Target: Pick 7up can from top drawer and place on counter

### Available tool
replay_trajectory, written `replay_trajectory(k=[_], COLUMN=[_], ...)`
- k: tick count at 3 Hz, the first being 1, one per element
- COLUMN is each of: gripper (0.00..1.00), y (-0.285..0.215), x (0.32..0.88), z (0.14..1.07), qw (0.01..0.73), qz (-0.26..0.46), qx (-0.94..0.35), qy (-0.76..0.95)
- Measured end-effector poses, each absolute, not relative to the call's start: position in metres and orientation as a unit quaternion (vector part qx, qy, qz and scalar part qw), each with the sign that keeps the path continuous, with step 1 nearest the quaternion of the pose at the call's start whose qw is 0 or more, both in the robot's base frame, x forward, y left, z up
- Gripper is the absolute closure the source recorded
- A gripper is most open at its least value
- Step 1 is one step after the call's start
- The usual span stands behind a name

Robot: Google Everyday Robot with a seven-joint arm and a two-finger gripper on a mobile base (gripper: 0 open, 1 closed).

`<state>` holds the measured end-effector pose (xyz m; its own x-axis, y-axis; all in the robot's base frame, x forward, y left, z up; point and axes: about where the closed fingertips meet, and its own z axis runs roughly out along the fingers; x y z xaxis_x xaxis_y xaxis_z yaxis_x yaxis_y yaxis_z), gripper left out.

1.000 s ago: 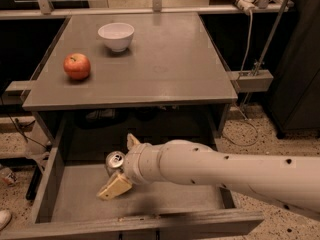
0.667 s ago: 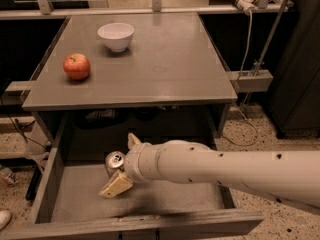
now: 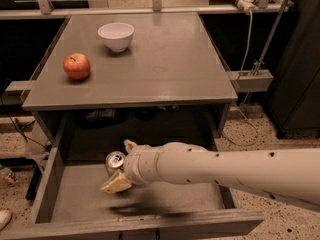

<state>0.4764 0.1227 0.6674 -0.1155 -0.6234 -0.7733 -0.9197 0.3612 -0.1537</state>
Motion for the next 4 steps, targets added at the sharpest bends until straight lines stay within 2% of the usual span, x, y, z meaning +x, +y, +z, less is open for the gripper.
replay_trajectory(k=[3, 4], gripper=[0.89, 1.0], y=[0.121, 0.114], x=[0.477, 0.481], z=[0.685, 0.727], qw=[0.407, 0.422], qz=[0.179, 0.159], qx=[-0.529, -0.525], qy=[0.723, 0.722])
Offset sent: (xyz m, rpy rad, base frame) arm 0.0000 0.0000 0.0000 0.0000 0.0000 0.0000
